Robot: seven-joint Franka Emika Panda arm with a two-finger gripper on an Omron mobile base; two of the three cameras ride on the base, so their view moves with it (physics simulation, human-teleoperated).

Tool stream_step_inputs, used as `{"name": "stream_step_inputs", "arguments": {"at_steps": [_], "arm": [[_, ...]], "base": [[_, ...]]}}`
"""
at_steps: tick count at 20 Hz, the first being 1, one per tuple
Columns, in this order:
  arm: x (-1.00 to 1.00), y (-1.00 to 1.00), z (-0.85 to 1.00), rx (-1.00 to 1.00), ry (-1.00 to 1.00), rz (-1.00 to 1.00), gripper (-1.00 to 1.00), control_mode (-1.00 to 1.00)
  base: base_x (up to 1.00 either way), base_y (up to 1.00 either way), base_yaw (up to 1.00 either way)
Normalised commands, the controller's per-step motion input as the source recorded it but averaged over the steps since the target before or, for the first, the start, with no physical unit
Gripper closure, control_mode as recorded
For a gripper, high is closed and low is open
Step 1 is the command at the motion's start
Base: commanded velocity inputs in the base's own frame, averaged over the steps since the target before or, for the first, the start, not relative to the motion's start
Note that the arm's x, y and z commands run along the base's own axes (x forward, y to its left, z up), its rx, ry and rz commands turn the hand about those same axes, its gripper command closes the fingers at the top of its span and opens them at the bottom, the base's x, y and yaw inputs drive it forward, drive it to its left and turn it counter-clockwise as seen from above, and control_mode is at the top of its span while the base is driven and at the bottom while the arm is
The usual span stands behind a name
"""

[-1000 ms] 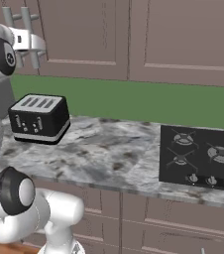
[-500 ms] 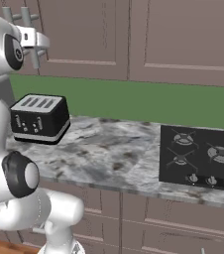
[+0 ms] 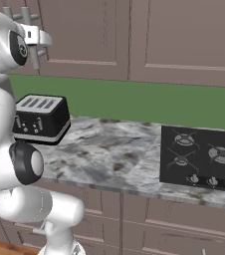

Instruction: Open the cabinet, pick the kettle from the cabinet, and place it in the sink.

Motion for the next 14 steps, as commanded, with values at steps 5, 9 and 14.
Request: {"name": "stream_step_inputs", "arguments": {"at_steps": [5,9,14], "arm": [[0.3,0.09,0.0,0.0,0.05,-0.02,-1.0,-1.0],[0.28,0.11,-0.02,-0.01,0.04,-0.06,1.0,-1.0],[0.24,0.12,-0.04,-0.01,0.02,-0.1,1.0,-1.0]], "base": [[0.0,0.0,0.0],[0.0,0.0,0.0],[0.0,0.0,0.0]]}}
